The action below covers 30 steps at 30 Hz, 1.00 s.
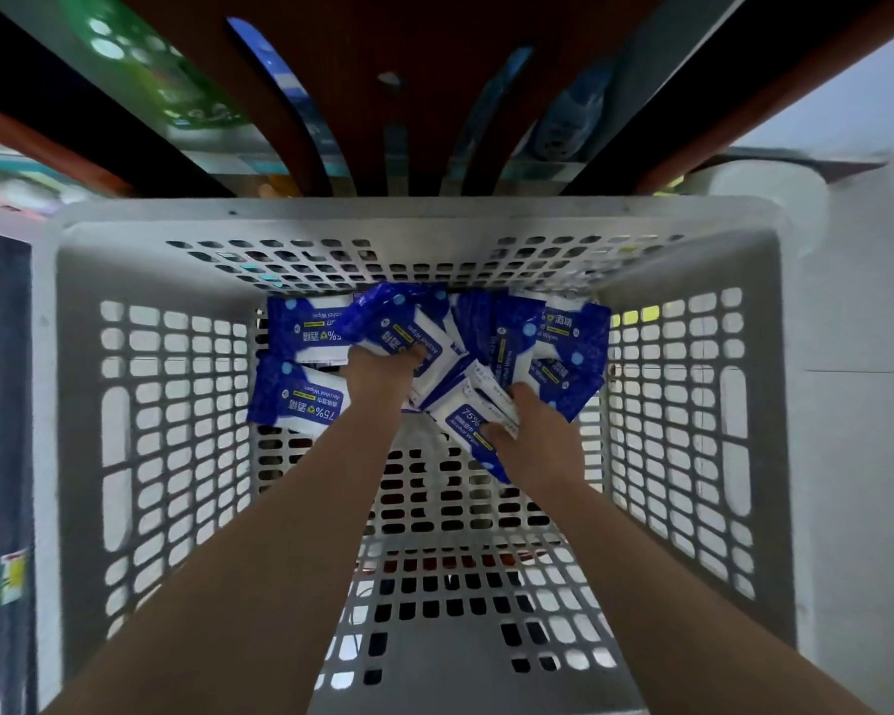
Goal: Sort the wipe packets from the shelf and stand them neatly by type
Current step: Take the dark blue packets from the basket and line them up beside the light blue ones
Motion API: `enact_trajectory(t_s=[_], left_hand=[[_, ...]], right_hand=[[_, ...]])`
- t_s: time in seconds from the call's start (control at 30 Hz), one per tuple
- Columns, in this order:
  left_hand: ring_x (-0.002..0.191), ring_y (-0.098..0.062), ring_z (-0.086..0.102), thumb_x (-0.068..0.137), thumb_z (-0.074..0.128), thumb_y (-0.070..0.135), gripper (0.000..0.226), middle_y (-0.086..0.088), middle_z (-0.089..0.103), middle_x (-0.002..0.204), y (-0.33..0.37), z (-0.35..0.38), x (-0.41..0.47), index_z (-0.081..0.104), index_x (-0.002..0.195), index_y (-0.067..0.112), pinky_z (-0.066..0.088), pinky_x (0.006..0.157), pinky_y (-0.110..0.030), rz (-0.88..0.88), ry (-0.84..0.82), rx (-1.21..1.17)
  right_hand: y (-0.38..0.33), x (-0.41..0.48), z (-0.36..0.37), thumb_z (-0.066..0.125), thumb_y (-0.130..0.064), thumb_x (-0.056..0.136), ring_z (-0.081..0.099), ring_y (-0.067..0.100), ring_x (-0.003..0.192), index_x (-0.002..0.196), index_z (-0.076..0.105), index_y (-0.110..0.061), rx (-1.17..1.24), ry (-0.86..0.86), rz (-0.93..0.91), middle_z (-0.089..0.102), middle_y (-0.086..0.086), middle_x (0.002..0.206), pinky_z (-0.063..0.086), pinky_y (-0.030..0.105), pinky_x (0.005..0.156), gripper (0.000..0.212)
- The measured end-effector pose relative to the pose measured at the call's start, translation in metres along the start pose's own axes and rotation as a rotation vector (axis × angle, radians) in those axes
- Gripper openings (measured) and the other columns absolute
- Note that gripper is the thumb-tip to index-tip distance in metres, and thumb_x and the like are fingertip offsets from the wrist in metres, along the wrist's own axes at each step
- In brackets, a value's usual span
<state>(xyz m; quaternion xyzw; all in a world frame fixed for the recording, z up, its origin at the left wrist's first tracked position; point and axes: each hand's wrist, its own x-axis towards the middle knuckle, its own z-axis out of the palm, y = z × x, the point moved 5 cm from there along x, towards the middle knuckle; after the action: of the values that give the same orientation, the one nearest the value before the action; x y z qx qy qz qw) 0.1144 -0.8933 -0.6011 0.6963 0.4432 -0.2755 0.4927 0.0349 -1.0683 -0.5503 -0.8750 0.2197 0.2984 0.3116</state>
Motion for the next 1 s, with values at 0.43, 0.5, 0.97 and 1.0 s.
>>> enact_trajectory(t_s=[0.43,0.5,0.97,1.0], left_hand=[[0.087,-0.023,0.066,0.085,0.065,0.0,0.033,-0.008,0.068,0.102,-0.01,-0.077,-0.068,0.058,0.117,0.008,0.056,0.077,-0.037,0.03,-0.068,-0.439],[0.087,-0.024,0.068,0.084,0.067,0.002,0.026,-0.006,0.071,0.096,-0.009,-0.098,-0.086,0.062,0.109,0.008,0.056,0.083,-0.04,0.037,-0.034,-0.514],[0.057,-0.012,0.067,0.091,0.059,0.002,0.011,-0.015,0.069,0.084,0.014,-0.282,-0.253,0.062,0.1,-0.003,0.054,0.052,-0.027,0.427,0.211,-0.841],[0.055,-0.011,0.066,0.09,0.059,0.002,0.013,-0.017,0.067,0.086,0.013,-0.302,-0.263,0.06,0.102,-0.003,0.051,0.05,-0.025,0.456,0.25,-0.829]], right_hand=[[-0.035,-0.037,-0.027,0.06,-0.042,0.091,0.059,0.026,0.108,0.138,0.043,-0.018,0.098,0.005,-0.075,0.062,0.004,0.12,0.049,0.034,0.085,0.055],[-0.054,-0.05,-0.035,0.058,-0.045,0.091,0.058,0.024,0.11,0.142,0.041,-0.018,0.113,0.002,-0.154,0.061,0.003,0.125,0.048,0.035,0.09,0.06],[-0.218,-0.185,-0.066,0.052,-0.048,0.092,0.056,0.024,0.12,0.14,0.045,-0.011,0.241,0.092,-0.667,0.059,0.005,0.131,0.046,0.038,0.097,0.061],[-0.235,-0.197,-0.064,0.054,-0.047,0.091,0.06,0.024,0.111,0.137,0.049,-0.011,0.236,0.1,-0.723,0.064,0.005,0.122,0.05,0.038,0.09,0.059]])
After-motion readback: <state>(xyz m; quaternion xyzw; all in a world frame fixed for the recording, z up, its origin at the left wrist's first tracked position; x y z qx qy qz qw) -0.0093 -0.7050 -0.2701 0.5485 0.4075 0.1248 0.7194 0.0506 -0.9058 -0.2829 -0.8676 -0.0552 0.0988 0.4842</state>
